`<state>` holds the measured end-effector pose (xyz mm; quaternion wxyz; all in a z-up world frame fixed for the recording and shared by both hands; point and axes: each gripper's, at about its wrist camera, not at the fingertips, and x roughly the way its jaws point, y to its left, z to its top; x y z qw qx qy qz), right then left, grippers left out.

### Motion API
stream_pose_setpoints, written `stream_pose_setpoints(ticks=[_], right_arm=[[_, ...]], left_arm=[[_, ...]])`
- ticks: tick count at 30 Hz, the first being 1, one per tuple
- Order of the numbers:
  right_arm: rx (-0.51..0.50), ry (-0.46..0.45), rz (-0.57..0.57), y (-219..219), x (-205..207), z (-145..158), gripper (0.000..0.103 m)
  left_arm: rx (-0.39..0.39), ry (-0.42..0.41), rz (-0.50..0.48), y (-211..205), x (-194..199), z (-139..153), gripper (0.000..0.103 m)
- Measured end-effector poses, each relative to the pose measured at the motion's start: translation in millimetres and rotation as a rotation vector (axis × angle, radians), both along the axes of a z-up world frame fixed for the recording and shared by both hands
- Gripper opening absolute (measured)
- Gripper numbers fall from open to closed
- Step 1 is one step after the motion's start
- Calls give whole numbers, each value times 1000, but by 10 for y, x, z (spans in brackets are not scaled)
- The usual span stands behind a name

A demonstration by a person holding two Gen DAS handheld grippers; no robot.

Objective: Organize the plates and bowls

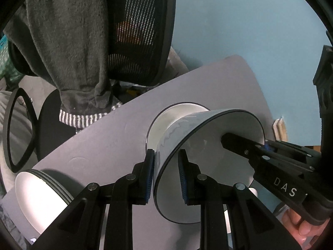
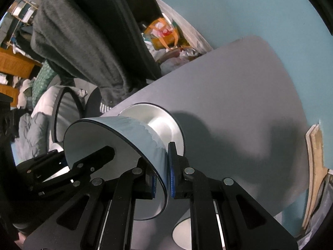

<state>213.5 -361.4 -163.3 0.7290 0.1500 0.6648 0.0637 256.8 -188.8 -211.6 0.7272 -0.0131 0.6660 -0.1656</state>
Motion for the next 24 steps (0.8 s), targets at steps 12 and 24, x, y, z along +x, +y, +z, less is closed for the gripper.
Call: stream_pose_setpoints(ticks=[12,24], right_arm=[[-27,48,-5,-68,77,-187,10],[-119,17,38,-18,98,-64,23]], left_arm=[[1,14,4,-47,56,-176,23],[28,-27,2,-48,14,-68,27]])
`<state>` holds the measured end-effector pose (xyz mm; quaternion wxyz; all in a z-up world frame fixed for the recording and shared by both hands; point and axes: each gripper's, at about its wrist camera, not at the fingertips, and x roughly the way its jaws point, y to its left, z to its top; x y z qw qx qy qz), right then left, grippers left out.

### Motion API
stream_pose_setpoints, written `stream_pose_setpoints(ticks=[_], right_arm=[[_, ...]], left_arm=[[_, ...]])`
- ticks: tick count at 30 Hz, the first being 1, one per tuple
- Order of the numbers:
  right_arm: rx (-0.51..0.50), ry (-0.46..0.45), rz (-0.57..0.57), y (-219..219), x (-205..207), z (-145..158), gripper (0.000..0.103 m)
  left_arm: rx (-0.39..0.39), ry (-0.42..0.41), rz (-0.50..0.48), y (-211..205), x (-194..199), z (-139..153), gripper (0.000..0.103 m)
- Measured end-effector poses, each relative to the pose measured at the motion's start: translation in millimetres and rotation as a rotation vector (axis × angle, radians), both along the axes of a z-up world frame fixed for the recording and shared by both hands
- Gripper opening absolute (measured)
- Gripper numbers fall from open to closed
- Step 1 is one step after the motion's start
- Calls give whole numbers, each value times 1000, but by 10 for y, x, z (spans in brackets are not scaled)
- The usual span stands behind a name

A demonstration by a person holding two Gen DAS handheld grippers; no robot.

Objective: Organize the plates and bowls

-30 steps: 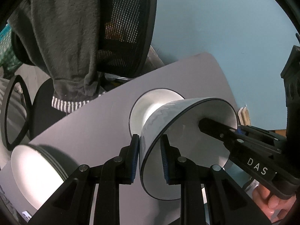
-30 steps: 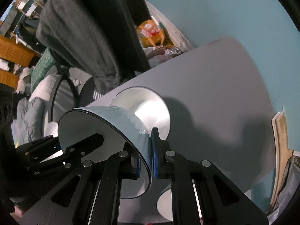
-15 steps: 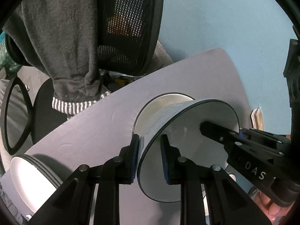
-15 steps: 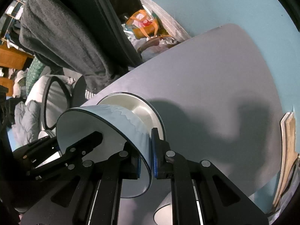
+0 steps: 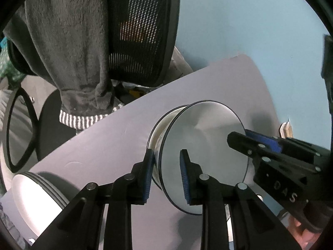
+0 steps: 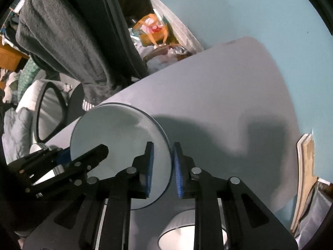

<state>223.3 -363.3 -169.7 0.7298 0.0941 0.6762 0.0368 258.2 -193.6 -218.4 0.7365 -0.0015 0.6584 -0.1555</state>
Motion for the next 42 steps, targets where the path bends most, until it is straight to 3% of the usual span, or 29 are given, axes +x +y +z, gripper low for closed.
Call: stream_pose_setpoints(ticks=[2,7,11,19,26,42], right_arm=[[9,4,5,-14,5,-16,23],[4,-26,15,-8,-31,68,23],[-23,-58,32,4,-85,208,23],[-33,-139,50,-32,-257,582,31],[-30,-180,52,-73,-448,880,38],[-58,-259,61,-187,-936,1334,46]], left_arm=[[39,-29,-16,-19,-17,43,36],[61,-74,-26,8,-64,196,38],[68,-128,-4,90,-118,378,46],[26,-197,19,172,-348,809,57],[-46,-247,33,216,-621,1127,63],[-79,-270,8,161,-1212,1454,65]])
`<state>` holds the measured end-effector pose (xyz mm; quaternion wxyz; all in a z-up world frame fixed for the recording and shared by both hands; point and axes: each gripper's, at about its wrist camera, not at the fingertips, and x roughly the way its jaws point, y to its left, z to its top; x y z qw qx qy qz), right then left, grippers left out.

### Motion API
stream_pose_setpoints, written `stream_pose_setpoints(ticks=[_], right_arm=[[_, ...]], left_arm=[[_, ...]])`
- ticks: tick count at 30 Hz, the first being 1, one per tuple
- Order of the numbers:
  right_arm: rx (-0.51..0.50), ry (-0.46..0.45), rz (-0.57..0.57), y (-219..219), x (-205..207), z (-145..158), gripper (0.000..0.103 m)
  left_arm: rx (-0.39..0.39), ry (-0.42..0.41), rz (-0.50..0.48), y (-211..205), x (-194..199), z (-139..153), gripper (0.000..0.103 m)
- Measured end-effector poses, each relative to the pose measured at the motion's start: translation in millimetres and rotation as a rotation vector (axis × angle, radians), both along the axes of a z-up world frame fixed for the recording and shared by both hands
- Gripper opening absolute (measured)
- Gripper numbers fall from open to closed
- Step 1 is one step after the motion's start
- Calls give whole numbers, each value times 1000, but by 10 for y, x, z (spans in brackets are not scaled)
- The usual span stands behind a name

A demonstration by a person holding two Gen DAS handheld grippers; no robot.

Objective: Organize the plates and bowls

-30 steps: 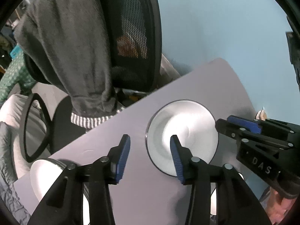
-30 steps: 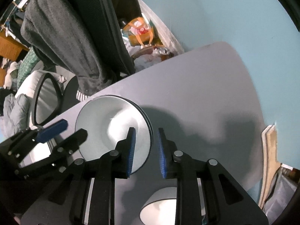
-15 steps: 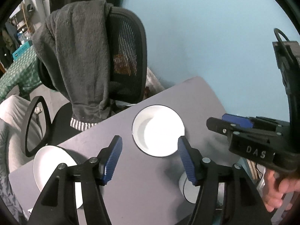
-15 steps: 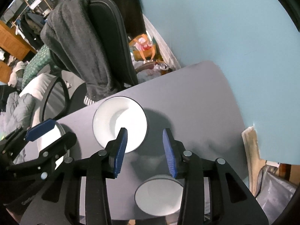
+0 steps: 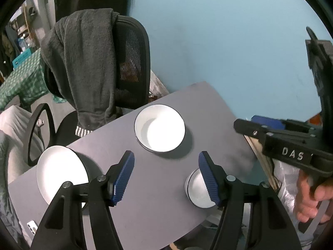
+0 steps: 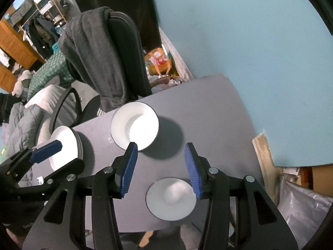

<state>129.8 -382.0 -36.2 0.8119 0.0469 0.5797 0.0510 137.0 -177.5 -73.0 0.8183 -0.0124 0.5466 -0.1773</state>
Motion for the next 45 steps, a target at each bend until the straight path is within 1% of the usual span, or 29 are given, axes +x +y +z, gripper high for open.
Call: stream_pose_setpoints(ticks=[3,5,7,12,20,24,27,31,34,39,45], right_arm=[[-12,-16,3,-49,-99,66,50],[-13,-23,1,-79,-158,91,51],[-22,-28,-2,-112,-217,117,52],[-27,-29,-7,-171,-344,144,52],[-15,12,-33,-312,-549,69,52],[3,35,-50,-379,-644,29,52],[5,43,-60,-428,-694,-9,52],[12,63,-83,-516,-751,-138,52],[11,78,-94,-582,-788,-310,52],[43,130,-109,-681,-857,-673,52],[60,169,-96,-694,-853,-1058,52]], left_arm=[[-2,0,-19,-46,-107,10,66],[11,-9,-32,-90,-170,26,67],[15,-7,-45,-140,-216,24,67],[-10,18,-57,-226,-298,14,67],[-7,55,-101,-387,-400,-93,67],[-12,84,-119,-426,-426,-172,67],[-1,110,-136,-483,-450,-258,67],[16,131,-154,-546,-467,-391,67],[25,163,-160,-581,-452,-530,67],[12,228,-151,-599,-406,-819,67],[42,272,-151,-625,-345,-1177,67]])
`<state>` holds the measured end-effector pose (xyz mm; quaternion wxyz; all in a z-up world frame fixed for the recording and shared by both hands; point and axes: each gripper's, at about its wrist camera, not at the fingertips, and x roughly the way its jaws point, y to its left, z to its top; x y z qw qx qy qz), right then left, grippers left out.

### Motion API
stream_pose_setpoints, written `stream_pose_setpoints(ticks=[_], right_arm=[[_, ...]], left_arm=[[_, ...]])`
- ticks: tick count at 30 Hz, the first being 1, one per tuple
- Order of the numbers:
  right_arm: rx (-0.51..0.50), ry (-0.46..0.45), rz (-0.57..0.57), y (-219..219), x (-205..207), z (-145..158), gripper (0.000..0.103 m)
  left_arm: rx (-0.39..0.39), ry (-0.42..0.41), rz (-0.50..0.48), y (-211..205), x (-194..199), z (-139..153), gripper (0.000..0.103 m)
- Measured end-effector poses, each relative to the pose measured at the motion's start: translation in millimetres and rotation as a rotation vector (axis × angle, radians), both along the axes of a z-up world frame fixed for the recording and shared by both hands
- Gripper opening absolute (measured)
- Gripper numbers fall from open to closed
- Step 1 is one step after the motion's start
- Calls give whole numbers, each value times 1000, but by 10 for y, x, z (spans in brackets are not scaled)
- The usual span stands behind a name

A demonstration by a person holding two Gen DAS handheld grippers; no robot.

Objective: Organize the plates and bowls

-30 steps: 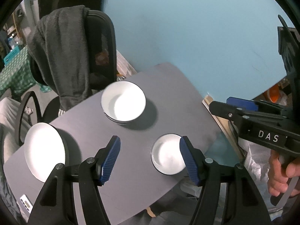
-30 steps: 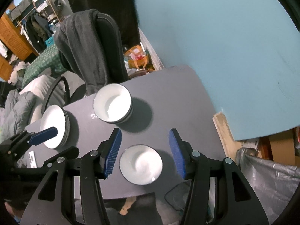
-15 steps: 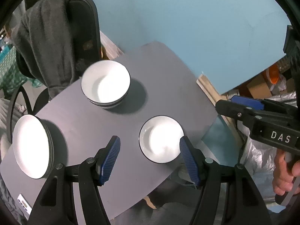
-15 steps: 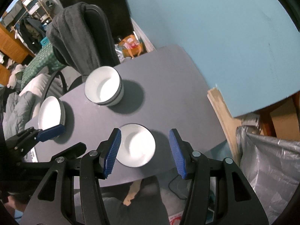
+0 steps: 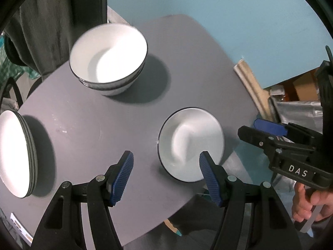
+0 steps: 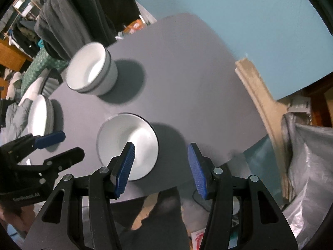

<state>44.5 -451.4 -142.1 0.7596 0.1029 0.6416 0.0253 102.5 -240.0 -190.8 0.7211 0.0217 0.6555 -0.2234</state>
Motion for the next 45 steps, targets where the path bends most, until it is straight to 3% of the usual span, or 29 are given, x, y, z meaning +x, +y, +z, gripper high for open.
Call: stream_pose_setpoints(ticks=[12,27,34,40,45], right_arm=[[35,61,18,58,75,-589,52],[28,77,34,64,119,-758,51],[36,94,34,134,148,-791,32],[43,101,37,128,126,-755,22],[28,111,31,149,106,-750,16]], left_arm=[[38,43,-3,-52,13,-490,67],[28,74,14,-118,132,-750,67],[29,98,9,-88,200,-791,50],[45,131,-11,-133,252,-870,26],[55,153,-2,-223,266,-924,20]])
